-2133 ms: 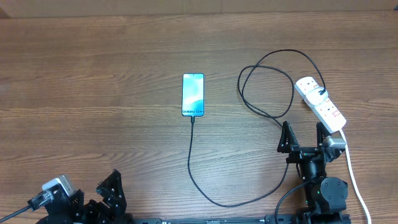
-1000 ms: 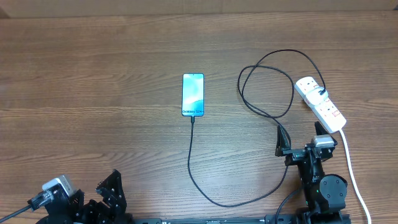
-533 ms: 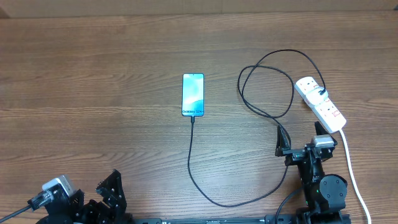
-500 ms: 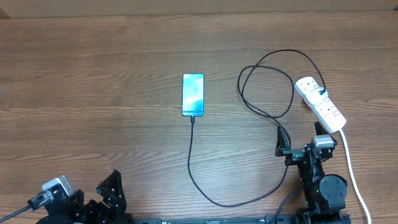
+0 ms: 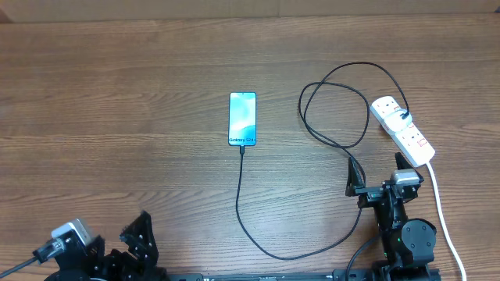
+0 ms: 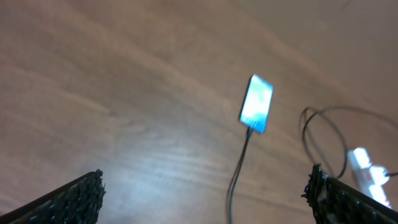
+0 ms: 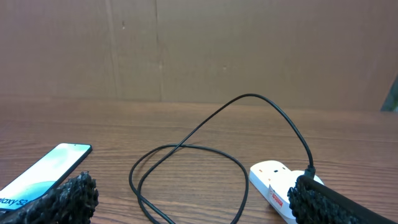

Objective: Plug charger to phone and switch on socket

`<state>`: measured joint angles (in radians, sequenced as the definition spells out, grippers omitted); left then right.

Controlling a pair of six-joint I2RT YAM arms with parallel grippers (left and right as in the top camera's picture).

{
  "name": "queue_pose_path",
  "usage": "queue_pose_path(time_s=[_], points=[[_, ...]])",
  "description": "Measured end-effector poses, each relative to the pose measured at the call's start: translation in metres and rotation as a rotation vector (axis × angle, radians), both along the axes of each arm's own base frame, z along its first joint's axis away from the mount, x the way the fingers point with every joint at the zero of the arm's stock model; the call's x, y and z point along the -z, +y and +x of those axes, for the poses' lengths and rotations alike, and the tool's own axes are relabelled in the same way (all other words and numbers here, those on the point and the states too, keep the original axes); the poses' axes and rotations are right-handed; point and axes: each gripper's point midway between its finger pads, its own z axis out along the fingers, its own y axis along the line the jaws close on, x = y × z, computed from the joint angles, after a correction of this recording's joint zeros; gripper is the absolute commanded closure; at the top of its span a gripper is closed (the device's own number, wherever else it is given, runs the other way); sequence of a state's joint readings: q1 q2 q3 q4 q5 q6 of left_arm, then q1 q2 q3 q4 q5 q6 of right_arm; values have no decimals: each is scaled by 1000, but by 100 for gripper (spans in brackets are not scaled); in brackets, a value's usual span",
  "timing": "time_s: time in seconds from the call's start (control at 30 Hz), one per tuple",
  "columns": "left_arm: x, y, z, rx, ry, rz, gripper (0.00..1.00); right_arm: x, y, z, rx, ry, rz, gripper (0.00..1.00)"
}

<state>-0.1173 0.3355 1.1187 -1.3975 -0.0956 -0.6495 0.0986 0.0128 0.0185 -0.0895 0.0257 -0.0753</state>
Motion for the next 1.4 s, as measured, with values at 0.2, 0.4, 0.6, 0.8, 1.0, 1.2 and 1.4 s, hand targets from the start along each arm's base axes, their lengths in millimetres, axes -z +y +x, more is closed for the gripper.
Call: queue_pose_path(time_s=[0.2,0.4,0.6,0.8,1.0,1.2,1.4], points=[[-42,1,26,1,-201,23,0,0,0,0,0,0,0,0],[-72,-1,64,65,-401,195,0,0,0,0,0,-1,0,0],[-46,-6,106,132,-460,347,0,0,0,0,0,-1,0,0],[-14,3,123,94,-543,430,1,0,0,0,0,-1,0,0],[2,7,123,53,-690,460,0,0,0,0,0,-1,0,0],[27,15,130,11,-728,481,0,0,0,0,0,-1,0,0],[47,16,136,6,-726,483,1,0,0,0,0,-1,0,0]])
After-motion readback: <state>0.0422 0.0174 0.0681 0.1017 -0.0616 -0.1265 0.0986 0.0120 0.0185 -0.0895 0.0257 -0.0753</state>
